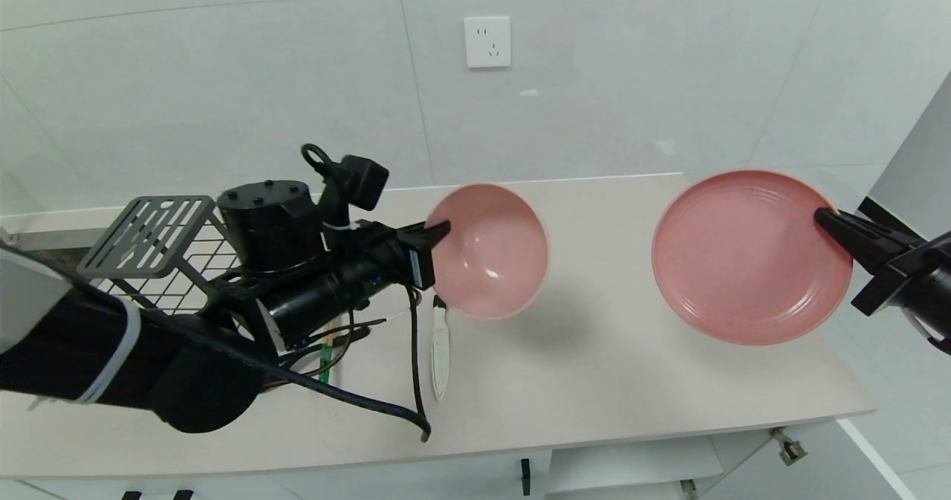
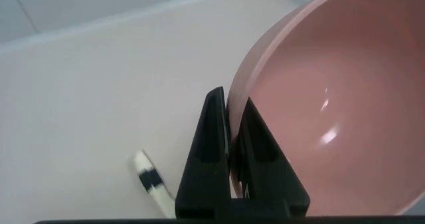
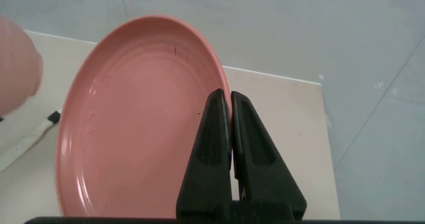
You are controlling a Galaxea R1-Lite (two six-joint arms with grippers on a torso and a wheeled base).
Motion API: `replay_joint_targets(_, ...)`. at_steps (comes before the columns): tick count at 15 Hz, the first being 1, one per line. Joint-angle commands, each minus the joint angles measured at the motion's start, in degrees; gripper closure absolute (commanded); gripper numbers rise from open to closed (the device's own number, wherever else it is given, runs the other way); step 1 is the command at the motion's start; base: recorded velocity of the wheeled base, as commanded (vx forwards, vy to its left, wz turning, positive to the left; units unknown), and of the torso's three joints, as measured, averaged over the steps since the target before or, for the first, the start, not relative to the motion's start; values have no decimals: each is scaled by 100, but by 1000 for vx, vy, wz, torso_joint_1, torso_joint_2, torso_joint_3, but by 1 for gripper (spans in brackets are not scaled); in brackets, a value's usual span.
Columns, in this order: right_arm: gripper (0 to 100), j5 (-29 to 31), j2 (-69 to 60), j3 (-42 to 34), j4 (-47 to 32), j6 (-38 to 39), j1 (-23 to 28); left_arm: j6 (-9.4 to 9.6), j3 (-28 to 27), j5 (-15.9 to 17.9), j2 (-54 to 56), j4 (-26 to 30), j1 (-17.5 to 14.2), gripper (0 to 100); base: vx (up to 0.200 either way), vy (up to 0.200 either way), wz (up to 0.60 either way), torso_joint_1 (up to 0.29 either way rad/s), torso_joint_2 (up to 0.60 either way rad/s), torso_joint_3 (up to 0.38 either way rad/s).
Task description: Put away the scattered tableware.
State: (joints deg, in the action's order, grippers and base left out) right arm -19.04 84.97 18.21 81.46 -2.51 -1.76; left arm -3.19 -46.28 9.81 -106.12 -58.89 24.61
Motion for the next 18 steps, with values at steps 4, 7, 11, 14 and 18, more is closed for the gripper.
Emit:
replay_joint_targets(4, 100, 15, -103, 288, 46, 31, 0, -120, 857, 12, 786, -711, -238, 100, 0, 0, 0, 0, 0, 0)
replay_joint_targets(7, 100, 23, -147, 235, 134, 5, -9, 126, 1367, 109, 1190, -755, -211, 100, 0, 0, 0, 0, 0, 0)
replay_joint_targets(11, 100, 349, -174, 156, 213, 14, -62, 29, 2237, -234, 1041, -2267, -106, 100, 0, 0, 0, 0, 0, 0)
replay_joint_targets(14, 100, 709, -94, -2, 397, 31, -167, -190, 2606, -261, 610, -3111, 8, 100, 0, 0, 0, 0, 0, 0)
replay_joint_targets(18, 100, 726, 134, -318, 854, 31, -615, -217, 2755, -278, 1225, -3111, 404, 100, 0, 0, 0, 0, 0, 0)
